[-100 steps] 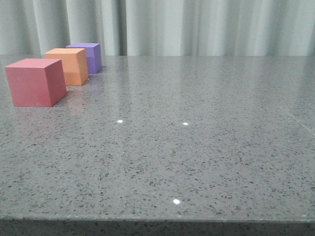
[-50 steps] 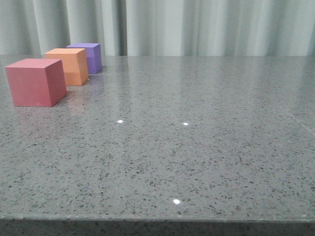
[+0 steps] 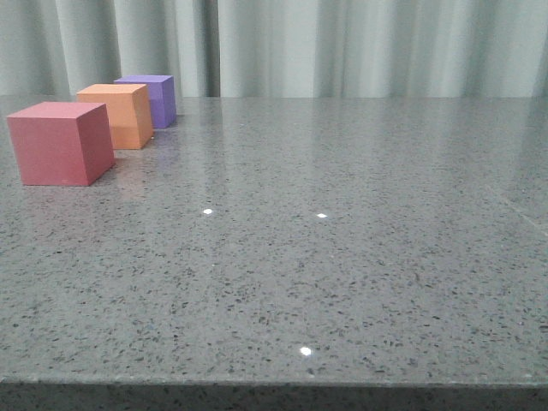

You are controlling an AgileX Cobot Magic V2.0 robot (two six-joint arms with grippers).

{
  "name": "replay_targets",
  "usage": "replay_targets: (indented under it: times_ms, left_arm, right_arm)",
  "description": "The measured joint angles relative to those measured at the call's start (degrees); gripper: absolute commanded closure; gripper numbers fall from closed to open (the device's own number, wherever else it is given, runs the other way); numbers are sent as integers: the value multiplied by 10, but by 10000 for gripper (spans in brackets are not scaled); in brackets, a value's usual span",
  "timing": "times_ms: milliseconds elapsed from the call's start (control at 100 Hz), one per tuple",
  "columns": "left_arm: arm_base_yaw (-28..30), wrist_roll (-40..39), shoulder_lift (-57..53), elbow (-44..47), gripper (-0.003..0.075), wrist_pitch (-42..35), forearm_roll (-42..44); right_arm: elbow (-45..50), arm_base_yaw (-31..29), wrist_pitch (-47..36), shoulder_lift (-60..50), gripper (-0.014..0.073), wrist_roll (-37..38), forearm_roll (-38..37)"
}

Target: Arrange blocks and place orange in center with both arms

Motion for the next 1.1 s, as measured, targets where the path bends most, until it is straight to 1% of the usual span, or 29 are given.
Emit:
replay_targets:
  times_ms: [990, 1100]
  left_arm:
    - [0, 0, 0, 0, 741, -1, -1]
    - [0, 1, 0, 0, 741, -1, -1]
  right_arm:
    - [0, 0, 0, 0, 662, 0, -1]
    - [15, 0, -15, -5, 662, 0, -7]
